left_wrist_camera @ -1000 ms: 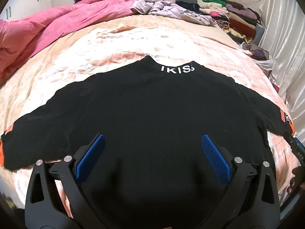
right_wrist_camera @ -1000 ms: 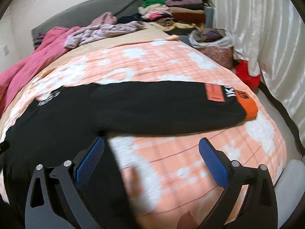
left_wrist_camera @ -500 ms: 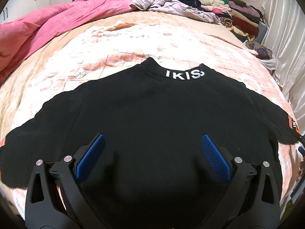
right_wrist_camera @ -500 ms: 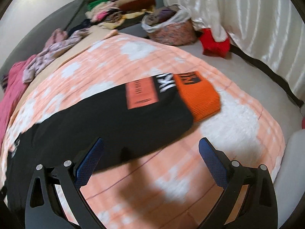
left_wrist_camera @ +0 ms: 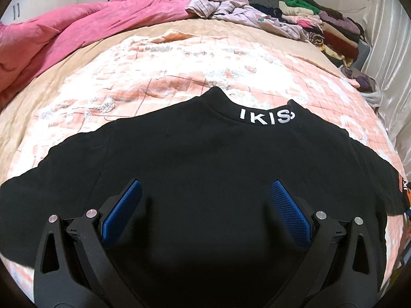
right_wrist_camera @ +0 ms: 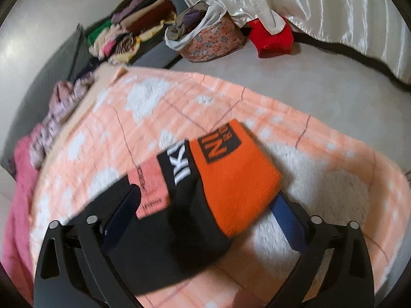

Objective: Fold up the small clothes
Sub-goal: 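Grasp the orange sleeve cuff with the right gripper and lift it, then carry the sleeve across the shirt body with the right gripper and release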

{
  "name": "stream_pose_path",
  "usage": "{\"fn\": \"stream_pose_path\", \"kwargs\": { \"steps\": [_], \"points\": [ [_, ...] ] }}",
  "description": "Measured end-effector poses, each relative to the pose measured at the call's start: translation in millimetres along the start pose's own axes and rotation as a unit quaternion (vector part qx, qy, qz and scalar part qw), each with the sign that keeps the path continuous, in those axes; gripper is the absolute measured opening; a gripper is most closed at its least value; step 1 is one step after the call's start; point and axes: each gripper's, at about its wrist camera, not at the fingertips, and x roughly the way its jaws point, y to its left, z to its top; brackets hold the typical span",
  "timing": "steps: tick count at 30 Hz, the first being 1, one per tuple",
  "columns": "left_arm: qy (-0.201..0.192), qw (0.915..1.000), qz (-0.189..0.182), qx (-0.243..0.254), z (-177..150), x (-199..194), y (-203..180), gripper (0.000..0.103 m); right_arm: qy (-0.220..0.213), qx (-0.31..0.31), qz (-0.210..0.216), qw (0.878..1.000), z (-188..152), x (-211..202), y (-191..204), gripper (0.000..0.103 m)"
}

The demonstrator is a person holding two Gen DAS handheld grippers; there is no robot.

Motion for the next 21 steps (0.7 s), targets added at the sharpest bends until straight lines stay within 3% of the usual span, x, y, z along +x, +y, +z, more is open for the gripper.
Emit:
{"fn": "stream_pose_path", "kwargs": {
  "steps": [2, 4, 6, 13, 21],
  "points": [
    [0.002, 1.0000, -0.005, -0.003, -2, -1, 1, 0.095, -0.010, 0.021, 0.024, 0.999, 3, -6, -8, 0.047],
    [-0.002, 1.0000, -0.007, -0.001, -5, -5, 2, 0.095, -0.017, 0.030, 0.055, 0.998, 6, -10, -14, 0.041],
    [-0.008, 1.0000, -0.004, 0.001, -6, -9, 2, 0.095, -0.029, 0.025, 0.067, 0.997, 6, -14, -16, 0.018],
    [-0.018, 0.9997, -0.016, 0.010, -5, -24, 3, 0.095, -0.070, -0.031, 0.108, 0.991, 2, -48, 10, 0.012],
    [-0.024, 0.9991, -0.021, 0.028, 0, -39, 12, 0.095, -0.090, -0.090, 0.168, 0.978, -17, -90, 88, 0.012]
  ]
}}
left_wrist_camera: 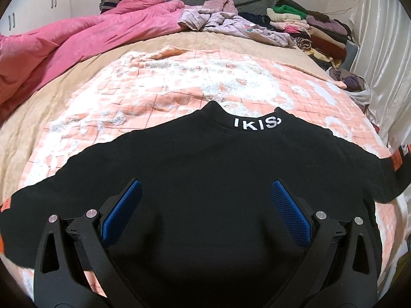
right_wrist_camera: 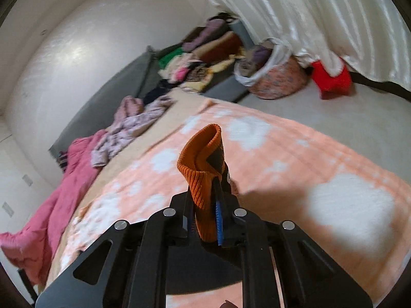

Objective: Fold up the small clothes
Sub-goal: 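Carry the sleeve across the shirt body with the right gripper and release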

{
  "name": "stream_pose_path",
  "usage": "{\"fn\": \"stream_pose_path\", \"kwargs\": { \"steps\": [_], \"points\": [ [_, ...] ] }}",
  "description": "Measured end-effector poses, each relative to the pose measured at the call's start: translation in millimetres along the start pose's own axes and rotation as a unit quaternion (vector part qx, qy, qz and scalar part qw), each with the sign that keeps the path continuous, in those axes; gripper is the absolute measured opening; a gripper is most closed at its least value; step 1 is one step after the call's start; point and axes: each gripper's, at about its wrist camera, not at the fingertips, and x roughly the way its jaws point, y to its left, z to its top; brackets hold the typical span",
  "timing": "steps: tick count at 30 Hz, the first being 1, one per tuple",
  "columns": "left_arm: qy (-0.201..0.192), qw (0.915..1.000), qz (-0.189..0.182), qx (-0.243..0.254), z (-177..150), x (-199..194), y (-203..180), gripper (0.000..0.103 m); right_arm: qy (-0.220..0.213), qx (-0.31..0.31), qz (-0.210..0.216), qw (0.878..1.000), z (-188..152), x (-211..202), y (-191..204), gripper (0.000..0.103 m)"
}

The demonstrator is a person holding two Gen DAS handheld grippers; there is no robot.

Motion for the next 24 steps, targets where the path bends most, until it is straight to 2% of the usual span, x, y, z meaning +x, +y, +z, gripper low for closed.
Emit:
{"fn": "stream_pose_path", "kwargs": {
  "steps": [7, 14, 24],
  "points": [
    [-0.009, 1.0000, 0.001, -0.002, 6, -18, 18, 0.095, 0.021, -0.030, 0.063, 0.997, -16, 6, 77, 0.012],
    [-0.009, 0.9997, 0.004, -0.023, 2, -25, 39, 0.095, 0.056, -0.077, 0.132, 0.987, -48, 10, 156, 0.012],
    [-0.011, 0.9988, 0.005, -0.047, -1, -37, 66, 0.095, 0.108, -0.117, 0.187, 0.969, -99, 16, 228, 0.012]
  ]
}}
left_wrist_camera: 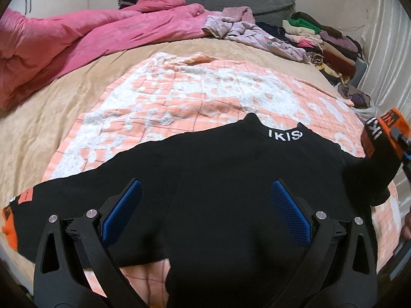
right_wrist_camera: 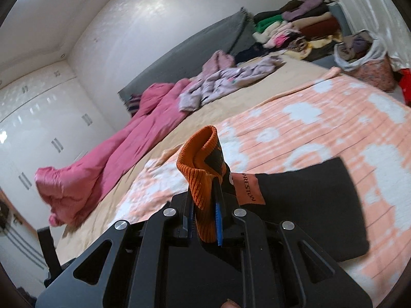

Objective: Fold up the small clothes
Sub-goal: 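Carry the sleeve across the shirt body with the right gripper and release, then grasp the other orange cuff with the left gripper, fold it across the body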

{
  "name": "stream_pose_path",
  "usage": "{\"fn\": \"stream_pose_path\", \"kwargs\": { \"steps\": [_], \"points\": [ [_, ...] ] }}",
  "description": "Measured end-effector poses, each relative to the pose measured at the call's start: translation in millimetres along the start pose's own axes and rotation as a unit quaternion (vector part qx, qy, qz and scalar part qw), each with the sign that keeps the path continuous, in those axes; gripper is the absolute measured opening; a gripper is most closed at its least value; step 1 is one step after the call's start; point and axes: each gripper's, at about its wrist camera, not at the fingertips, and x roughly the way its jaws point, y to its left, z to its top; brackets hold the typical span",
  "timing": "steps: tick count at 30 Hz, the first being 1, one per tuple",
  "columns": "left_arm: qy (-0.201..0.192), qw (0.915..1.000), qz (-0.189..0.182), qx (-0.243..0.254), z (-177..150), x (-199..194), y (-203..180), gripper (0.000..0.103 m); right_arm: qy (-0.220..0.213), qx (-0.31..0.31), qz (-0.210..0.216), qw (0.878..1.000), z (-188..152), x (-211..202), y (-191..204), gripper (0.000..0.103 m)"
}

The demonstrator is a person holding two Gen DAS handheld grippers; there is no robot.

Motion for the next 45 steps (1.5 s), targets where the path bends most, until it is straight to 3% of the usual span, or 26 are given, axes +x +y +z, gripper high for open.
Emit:
{"fn": "stream_pose_path", "kwargs": {
  "steps": [13, 17, 22, 25, 27, 29, 34, 36, 38, 43, 45],
  "points": [
    [0.014, 0.9988, -0.037, -0.030, -9, 3, 18, 0.095, 0.074, -0.028, 0.062, 0.995, -38, 53, 65, 0.013],
    [0.025, 0.9983, -0.044, -0.026, -17, 9, 15, 0.095, 0.094, -0.026, 0.087, 0.991, -44, 65, 76, 0.037],
    [0.030, 0.9966, -0.071, -0.027, -24, 12, 11, 0.092, 0.093, -0.030, 0.091, 0.991, -45, 58, 69, 0.048],
    [0.041, 0.9938, -0.097, -0.037, -24, 19, 7, 0.080, 0.085, -0.037, 0.068, 0.993, -45, 49, 57, 0.049],
    [0.050, 0.9917, -0.109, -0.047, -23, 26, 6, 0.065, 0.081, -0.036, 0.049, 0.995, -46, 42, 45, 0.051],
    [0.067, 0.9895, -0.115, -0.055, -23, 39, 4, 0.062, 0.077, -0.033, 0.031, 0.996, -47, 35, 30, 0.051],
    [0.090, 0.9905, -0.091, -0.051, -25, 67, -8, 0.055, 0.075, -0.027, -0.011, 0.997, -51, 17, -2, 0.051],
    [0.083, 0.9923, -0.082, -0.041, -26, 70, -14, 0.025, 0.073, -0.022, -0.026, 0.997, -51, 12, -12, 0.051],
    [0.077, 0.9926, -0.089, -0.027, -25, 70, -22, 0.009, 0.066, -0.016, -0.041, 0.997, -49, 5, -24, 0.051],
    [0.034, 0.9951, -0.092, -0.009, -17, 44, -23, 0.007, 0.057, -0.014, -0.069, 0.996, -44, -6, -42, 0.051],
    [0.016, 0.9969, -0.077, 0.006, -14, 32, -23, 0.008, 0.055, -0.022, -0.081, 0.995, -44, -9, -46, 0.051]
  ]
}}
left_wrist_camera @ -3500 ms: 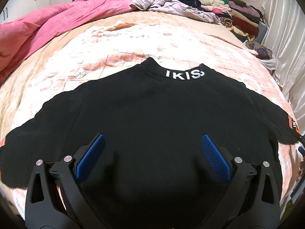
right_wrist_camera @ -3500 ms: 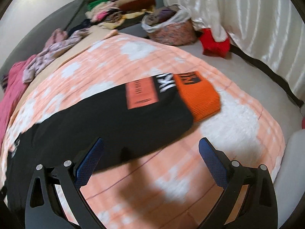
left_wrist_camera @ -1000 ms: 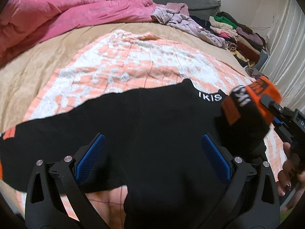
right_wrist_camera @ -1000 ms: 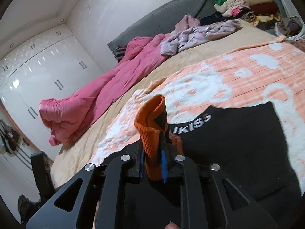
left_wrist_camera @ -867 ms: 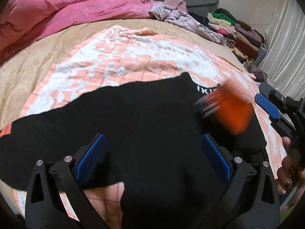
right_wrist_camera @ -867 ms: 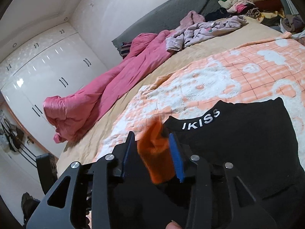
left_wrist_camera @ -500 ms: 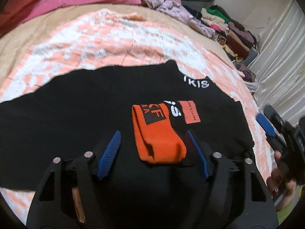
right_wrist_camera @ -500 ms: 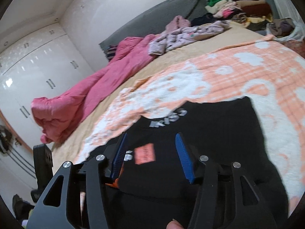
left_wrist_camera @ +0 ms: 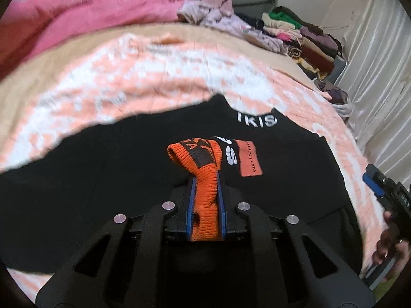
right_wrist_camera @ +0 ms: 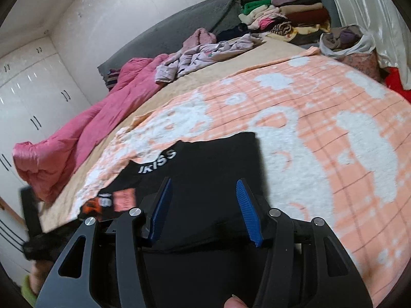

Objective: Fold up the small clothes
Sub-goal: 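Grasp the other orange cuff with the left gripper, fold it across the body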

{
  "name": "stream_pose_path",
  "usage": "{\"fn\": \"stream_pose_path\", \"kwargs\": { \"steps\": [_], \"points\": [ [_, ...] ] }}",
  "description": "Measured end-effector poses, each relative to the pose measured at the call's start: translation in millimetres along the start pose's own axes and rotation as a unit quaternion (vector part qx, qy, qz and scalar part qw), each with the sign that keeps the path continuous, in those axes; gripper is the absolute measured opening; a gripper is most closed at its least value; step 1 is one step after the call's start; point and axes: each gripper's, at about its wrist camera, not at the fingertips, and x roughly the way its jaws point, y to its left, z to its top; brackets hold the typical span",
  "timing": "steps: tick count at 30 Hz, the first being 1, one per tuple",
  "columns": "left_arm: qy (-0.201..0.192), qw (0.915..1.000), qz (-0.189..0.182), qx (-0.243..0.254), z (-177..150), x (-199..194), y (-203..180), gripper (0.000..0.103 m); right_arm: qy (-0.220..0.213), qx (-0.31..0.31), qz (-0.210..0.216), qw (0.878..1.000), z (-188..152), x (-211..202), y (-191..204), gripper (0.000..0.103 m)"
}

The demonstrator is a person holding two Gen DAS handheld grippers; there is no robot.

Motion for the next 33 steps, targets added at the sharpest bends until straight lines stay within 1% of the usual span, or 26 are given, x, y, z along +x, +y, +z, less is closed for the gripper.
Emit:
{"fn": "stream_pose_path", "kwargs": {
  "steps": [1, 2, 4, 6, 8, 11, 13, 15, 17, 19, 20, 22, 23, 25, 26, 29, 31, 33],
  "points": [
    [-0.012, 0.9998, 0.011, 0.008, 0, -8, 1, 0.008, 0.000, -0.001, -0.002, 1.000, 1, 0, -1, 0.051],
    [-0.016, 0.9997, 0.017, 0.010, 1, -9, 1, 0.008, 0.002, -0.002, -0.008, 1.000, 0, 2, -2, 0.051],
    [-0.007, 0.9993, 0.031, 0.019, 2, -7, 4, 0.012, 0.007, -0.005, -0.018, 1.000, -1, 5, -3, 0.051],
    [0.003, 0.9986, 0.050, 0.016, 1, -4, 8, 0.025, 0.017, -0.013, -0.031, 0.999, -3, 11, -2, 0.051],
    [-0.010, 0.9977, 0.066, 0.012, 2, -10, 13, 0.030, 0.028, -0.031, -0.035, 0.999, -7, 16, 4, 0.051],
    [-0.021, 0.9979, 0.059, 0.016, 3, -20, 11, 0.030, 0.040, -0.069, -0.043, 0.996, -14, 25, 17, 0.051],
    [-0.017, 0.9980, 0.054, 0.029, 3, -18, 3, 0.030, 0.051, -0.093, -0.043, 0.993, -20, 33, 26, 0.051],
    [-0.005, 0.9979, 0.048, 0.043, -1, -11, -6, 0.030, 0.067, -0.115, -0.042, 0.990, -25, 41, 34, 0.051],
    [0.024, 0.9966, 0.053, 0.057, -9, 7, -13, 0.030, 0.081, -0.133, -0.047, 0.987, -30, 49, 39, 0.052],
    [0.050, 0.9952, 0.063, 0.054, -16, 23, -11, 0.030, 0.095, -0.143, -0.061, 0.983, -33, 57, 41, 0.052],
    [0.059, 0.9945, 0.068, 0.053, -21, 30, -9, 0.031, 0.103, -0.142, -0.075, 0.982, -35, 61, 40, 0.052],
    [0.058, 0.9947, 0.064, 0.055, -25, 31, -6, 0.032, 0.121, -0.133, -0.086, 0.980, -38, 70, 35, 0.052],
    [0.056, 0.9951, 0.061, 0.054, -25, 29, -5, 0.032, 0.123, -0.127, -0.085, 0.981, -40, 71, 32, 0.052],
    [0.054, 0.9959, 0.057, 0.045, -24, 22, -1, 0.038, 0.117, -0.130, -0.079, 0.981, -40, 68, 34, 0.055],
    [0.052, 0.9962, 0.056, 0.042, -23, 19, 1, 0.042, 0.113, -0.129, -0.072, 0.983, -40, 65, 35, 0.060],
    [0.046, 0.9970, 0.051, 0.035, -23, 9, 5, 0.044, 0.104, -0.128, -0.062, 0.984, -39, 57, 41, 0.062],
    [0.039, 0.9973, 0.053, 0.033, -23, 2, 5, 0.049, 0.099, -0.130, -0.054, 0.985, -38, 51, 46, 0.067],
    [0.030, 0.9973, 0.058, 0.035, -24, -8, 7, 0.058, 0.096, -0.131, -0.046, 0.986, -39, 47, 51, 0.077]
  ]
}}
